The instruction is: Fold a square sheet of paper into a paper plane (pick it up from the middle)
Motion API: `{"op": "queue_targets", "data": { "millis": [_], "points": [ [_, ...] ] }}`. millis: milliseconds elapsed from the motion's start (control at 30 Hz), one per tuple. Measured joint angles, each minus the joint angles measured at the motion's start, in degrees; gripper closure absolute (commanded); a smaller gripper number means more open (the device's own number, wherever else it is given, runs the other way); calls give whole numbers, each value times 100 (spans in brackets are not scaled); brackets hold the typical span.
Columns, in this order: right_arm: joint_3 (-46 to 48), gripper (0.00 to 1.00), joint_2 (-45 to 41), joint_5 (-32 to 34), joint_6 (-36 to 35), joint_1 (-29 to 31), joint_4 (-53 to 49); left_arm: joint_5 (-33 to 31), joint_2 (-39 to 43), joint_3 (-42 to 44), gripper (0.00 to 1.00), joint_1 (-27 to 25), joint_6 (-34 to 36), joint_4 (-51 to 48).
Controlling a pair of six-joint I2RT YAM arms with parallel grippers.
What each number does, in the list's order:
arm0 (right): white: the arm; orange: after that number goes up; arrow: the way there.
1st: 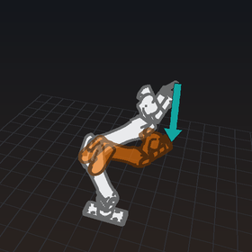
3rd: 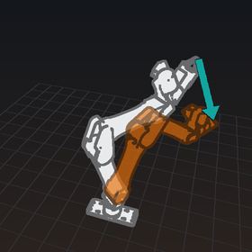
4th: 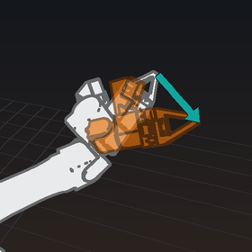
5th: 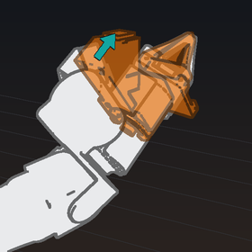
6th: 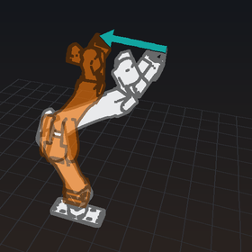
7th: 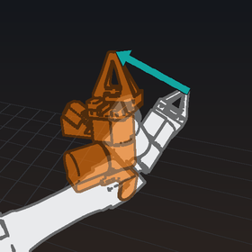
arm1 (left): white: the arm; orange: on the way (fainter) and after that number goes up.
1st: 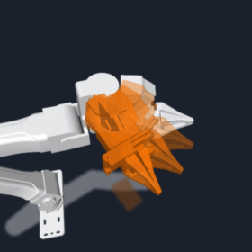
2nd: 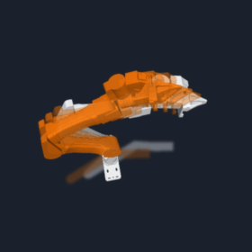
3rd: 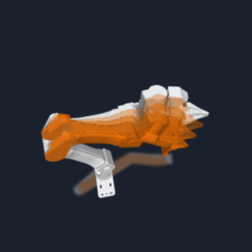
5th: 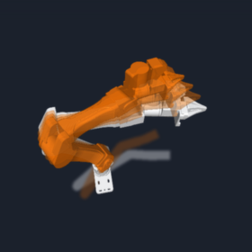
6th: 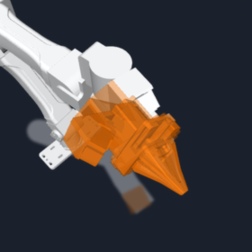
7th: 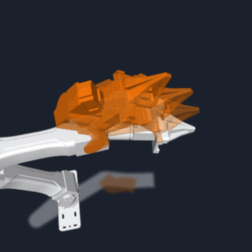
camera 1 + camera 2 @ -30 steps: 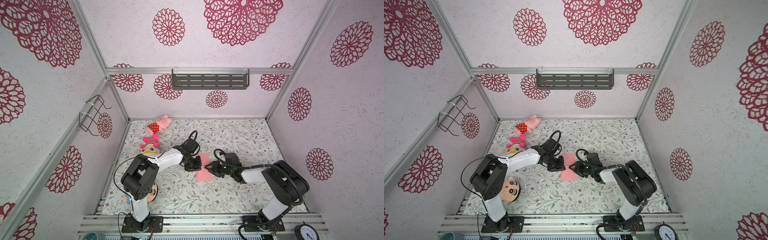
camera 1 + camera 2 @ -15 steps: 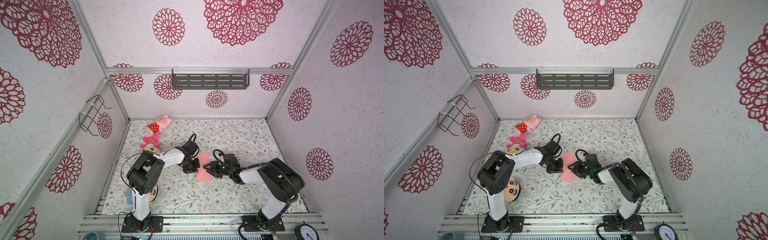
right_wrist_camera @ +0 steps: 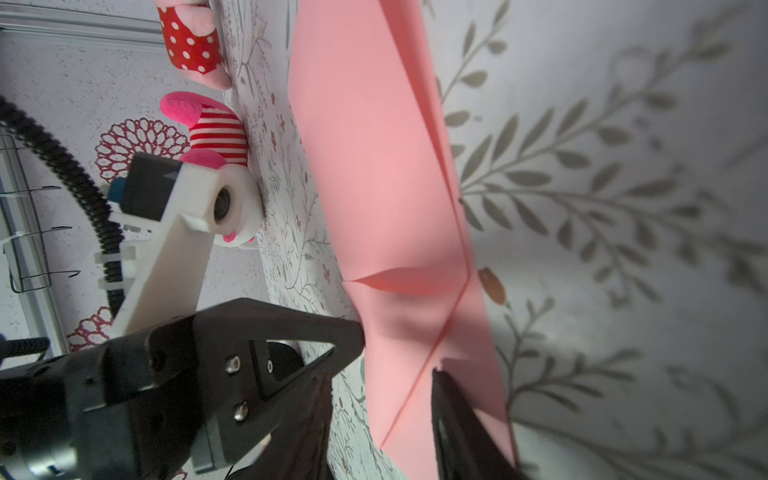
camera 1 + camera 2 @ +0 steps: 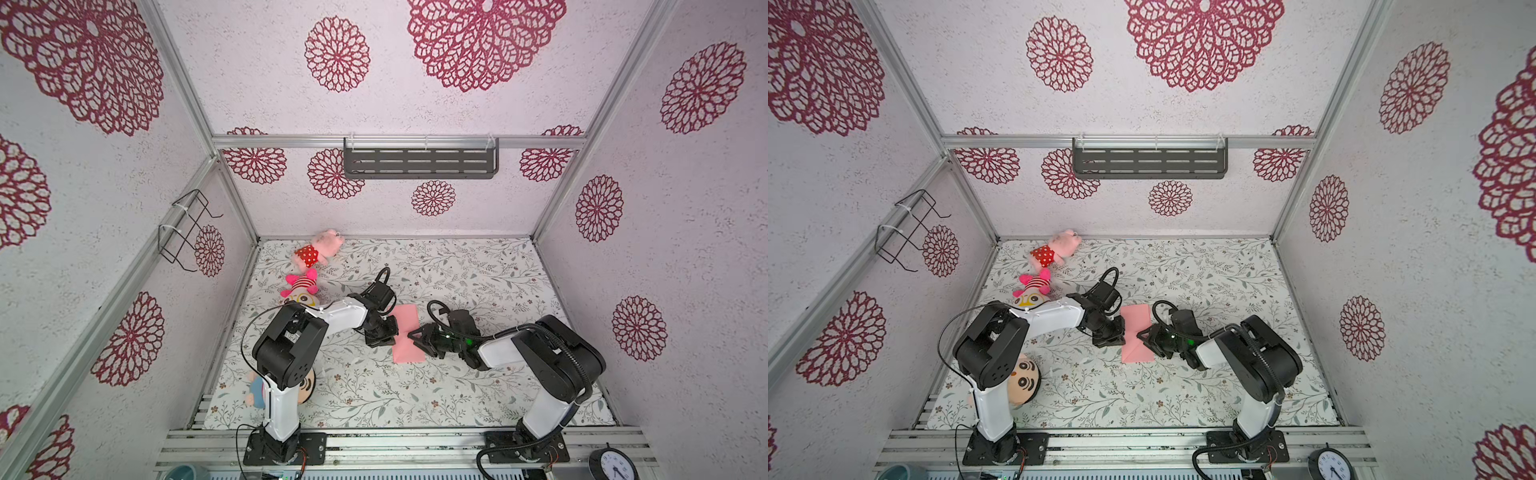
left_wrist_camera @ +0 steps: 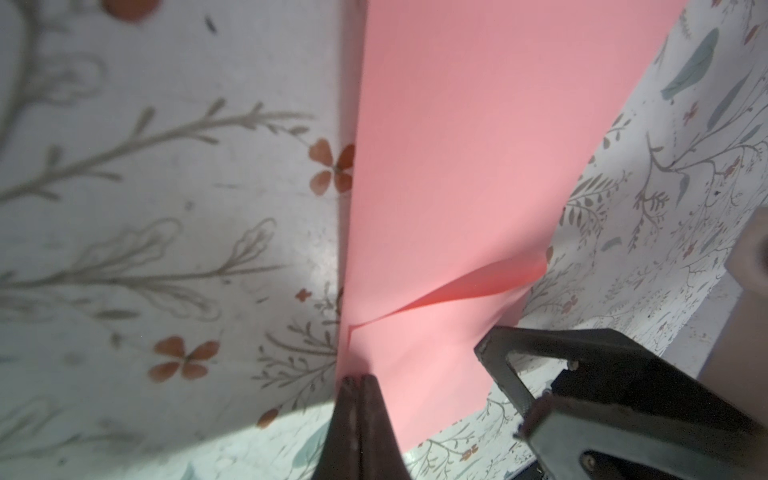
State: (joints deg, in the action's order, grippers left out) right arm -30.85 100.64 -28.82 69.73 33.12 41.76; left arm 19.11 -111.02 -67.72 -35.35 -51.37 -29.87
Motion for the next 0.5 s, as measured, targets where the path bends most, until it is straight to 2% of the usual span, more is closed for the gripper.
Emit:
{"op": "queue_targets", "data": {
  "millis": [333, 500],
  "points": [
    [-66, 61, 376, -149, 315, 48, 625, 122, -22, 2, 100, 22, -31, 9],
    [-66, 72, 483, -162, 348, 90, 726, 133, -22, 0, 100, 28, -28, 9]
  ]
}}
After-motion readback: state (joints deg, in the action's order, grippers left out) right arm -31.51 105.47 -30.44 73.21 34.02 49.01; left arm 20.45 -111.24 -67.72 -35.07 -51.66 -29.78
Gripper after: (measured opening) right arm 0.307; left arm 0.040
